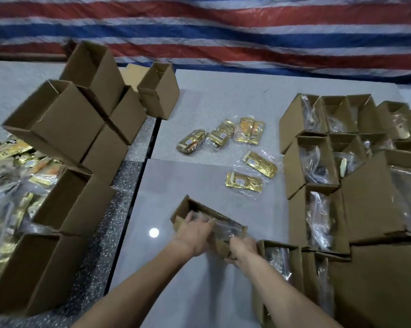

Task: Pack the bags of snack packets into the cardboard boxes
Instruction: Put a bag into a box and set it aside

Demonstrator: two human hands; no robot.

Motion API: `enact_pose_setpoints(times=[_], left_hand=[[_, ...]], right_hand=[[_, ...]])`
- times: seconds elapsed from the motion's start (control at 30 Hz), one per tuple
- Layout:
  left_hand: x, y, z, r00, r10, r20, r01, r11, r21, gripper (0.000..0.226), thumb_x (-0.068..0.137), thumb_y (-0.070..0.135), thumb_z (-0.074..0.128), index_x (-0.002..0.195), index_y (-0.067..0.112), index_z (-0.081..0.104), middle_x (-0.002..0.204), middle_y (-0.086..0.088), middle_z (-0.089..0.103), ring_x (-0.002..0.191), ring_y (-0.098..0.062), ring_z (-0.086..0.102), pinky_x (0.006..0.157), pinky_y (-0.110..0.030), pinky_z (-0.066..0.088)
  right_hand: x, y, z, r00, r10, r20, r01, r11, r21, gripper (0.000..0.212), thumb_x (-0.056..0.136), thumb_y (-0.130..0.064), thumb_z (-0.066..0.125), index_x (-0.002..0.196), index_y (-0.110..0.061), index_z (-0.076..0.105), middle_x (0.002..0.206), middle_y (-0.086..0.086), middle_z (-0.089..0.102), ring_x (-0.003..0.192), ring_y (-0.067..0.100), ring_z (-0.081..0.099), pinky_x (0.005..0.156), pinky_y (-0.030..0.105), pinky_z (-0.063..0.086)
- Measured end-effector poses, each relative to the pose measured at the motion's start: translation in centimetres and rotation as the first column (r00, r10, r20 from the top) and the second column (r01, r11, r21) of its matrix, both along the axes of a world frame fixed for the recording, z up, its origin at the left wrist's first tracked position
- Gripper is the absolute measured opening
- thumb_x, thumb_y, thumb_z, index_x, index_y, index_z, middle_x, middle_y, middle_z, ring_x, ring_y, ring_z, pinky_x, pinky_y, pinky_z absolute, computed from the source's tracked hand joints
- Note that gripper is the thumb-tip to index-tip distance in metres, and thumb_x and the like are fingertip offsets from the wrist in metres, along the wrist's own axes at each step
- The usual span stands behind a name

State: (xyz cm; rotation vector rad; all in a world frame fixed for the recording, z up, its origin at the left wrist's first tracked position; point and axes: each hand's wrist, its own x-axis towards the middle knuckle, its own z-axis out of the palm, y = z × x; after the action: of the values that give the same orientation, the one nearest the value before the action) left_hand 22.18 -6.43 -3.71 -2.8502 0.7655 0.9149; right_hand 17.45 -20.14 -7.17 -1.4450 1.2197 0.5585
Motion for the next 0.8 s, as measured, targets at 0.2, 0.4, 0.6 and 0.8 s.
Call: enact_pose_setpoints(times=[0.2, 0.4, 0.6, 0.8], left_hand=[[-2.3, -0.3, -0.5, 0.86, 0.479, 0.176, -0.426, 0.864, -0.267, 0.041, 0.087, 0.033, 0.054, 0.126, 0.018, 0.058, 0.156, -0.007, 0.031, 0.15, -0.026, 0.012, 0.122, -0.044, 0.0], [-2.1, -1.3, 0.0, 0.139, 0.904, -0.404, -0.941, -0.007, -0.339, 0.082, 0.088, 0.038, 0.067, 0.147, 0.001, 0.023, 0.137, -0.022, 0.048, 0.124, -0.039, 0.051, 0.097, -0.048, 0.05], [0.6, -4.3, -0.2, 0.214, 0.778, -0.59, -0.959, 0.053, -0.278, 0.021, 0.084, 0.002, 0.055, 0.105, 0.005, 0.058, 0.096, -0.021, 0.071, 0.08, -0.038, 0.071, 0.065, -0.056, 0.06], [3.3, -6.7, 0.8, 0.503, 0.699, -0.509, -0.863, 0.377, -0.335, 0.029, 0.082, 0.005, 0.048, 0.109, 0.007, 0.057, 0.096, -0.022, 0.069, 0.083, -0.044, 0.069, 0.069, -0.052, 0.06]], right_hand=[[0.8, 0.6, -1.2, 0.983, -0.185, -0.015, 0.185, 0.982, 0.026, 0.02, 0.087, -0.002, 0.053, 0.104, -0.01, 0.056, 0.079, 0.01, 0.061, 0.065, 0.028, 0.064, 0.061, 0.047, 0.062], [0.7, 1.8, -1.2, 0.954, -0.298, -0.006, 0.298, 0.951, 0.081, 0.018, 0.094, -0.012, 0.057, 0.11, -0.016, 0.048, 0.084, 0.004, 0.057, 0.082, 0.029, 0.062, 0.082, 0.047, 0.059], [0.8, 1.4, -0.5, 0.902, -0.431, -0.013, 0.428, 0.891, 0.148, 0.03, 0.092, -0.01, 0.064, 0.119, -0.003, 0.054, 0.107, 0.022, 0.066, 0.08, 0.033, 0.068, 0.066, 0.04, 0.06], [0.1, -0.1, 1.7, 0.864, -0.503, -0.029, 0.48, 0.804, 0.353, 0.048, 0.075, -0.035, 0.086, 0.106, -0.005, 0.066, 0.089, 0.016, 0.074, 0.069, 0.024, 0.065, 0.062, 0.035, 0.062]])
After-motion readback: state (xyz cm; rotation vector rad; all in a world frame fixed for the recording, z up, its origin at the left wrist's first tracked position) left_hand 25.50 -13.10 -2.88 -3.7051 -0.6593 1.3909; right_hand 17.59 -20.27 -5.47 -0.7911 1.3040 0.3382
